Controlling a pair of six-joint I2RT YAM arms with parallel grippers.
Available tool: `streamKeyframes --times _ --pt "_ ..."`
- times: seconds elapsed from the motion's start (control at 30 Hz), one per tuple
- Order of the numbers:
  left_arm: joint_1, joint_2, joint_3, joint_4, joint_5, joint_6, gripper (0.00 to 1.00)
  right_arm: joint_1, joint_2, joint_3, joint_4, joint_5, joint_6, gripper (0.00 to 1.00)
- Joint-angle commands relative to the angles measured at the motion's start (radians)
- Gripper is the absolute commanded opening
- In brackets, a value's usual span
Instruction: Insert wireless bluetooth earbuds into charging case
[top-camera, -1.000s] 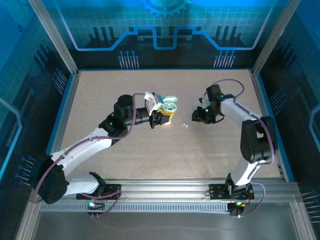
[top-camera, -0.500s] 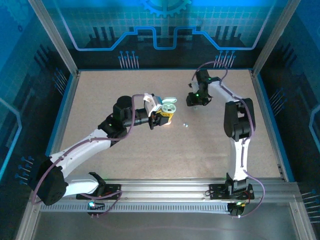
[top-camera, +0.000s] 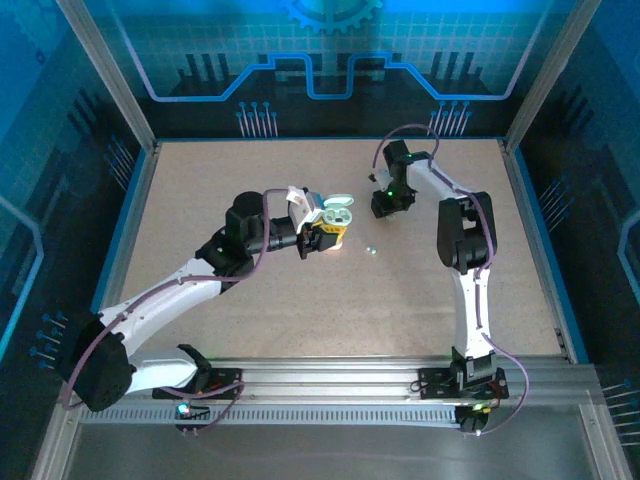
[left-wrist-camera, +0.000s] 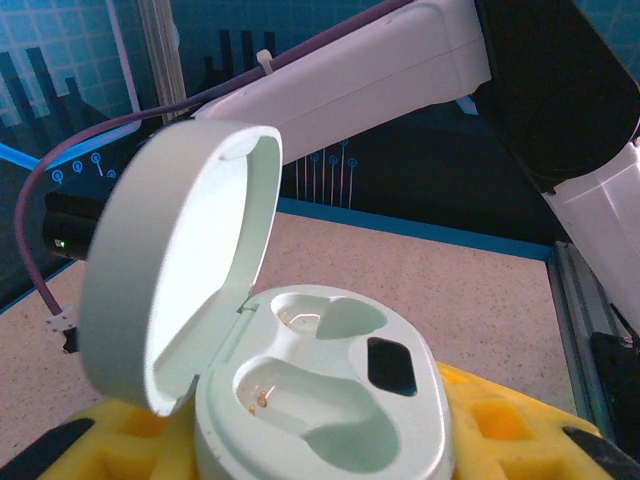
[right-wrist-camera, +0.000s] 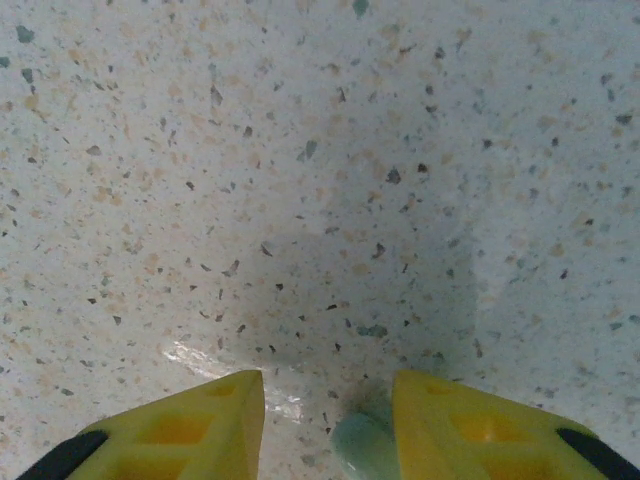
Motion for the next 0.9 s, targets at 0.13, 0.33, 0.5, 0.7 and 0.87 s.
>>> streamKeyframes --times 0.13,0.33,0.5,0.7,0.87 --pt "-0.003 -0.019 0.010 0.002 0.031 -0.009 0.27 0.009 0.052 0.037 -0.085 0.027 -0.077 0.37" --pt "-0.004 -0.016 0.012 0.000 0.033 -0.011 0.27 0.008 0.042 0.042 -0.133 0.012 -0.093 0.35" --pt "-0.004 -0.014 0.012 0.003 0.034 -0.014 0.27 0.007 0.013 0.038 -0.154 0.017 -0.073 0.31" --pt "-0.003 -0.012 0.010 0.009 0.039 -0.020 0.27 0.009 0.011 0.041 -0.188 0.035 -0.046 0.28" --pt "-0.003 -0.014 0.007 0.010 0.041 -0.021 0.27 0.009 0.021 0.050 -0.210 0.035 -0.031 0.33"
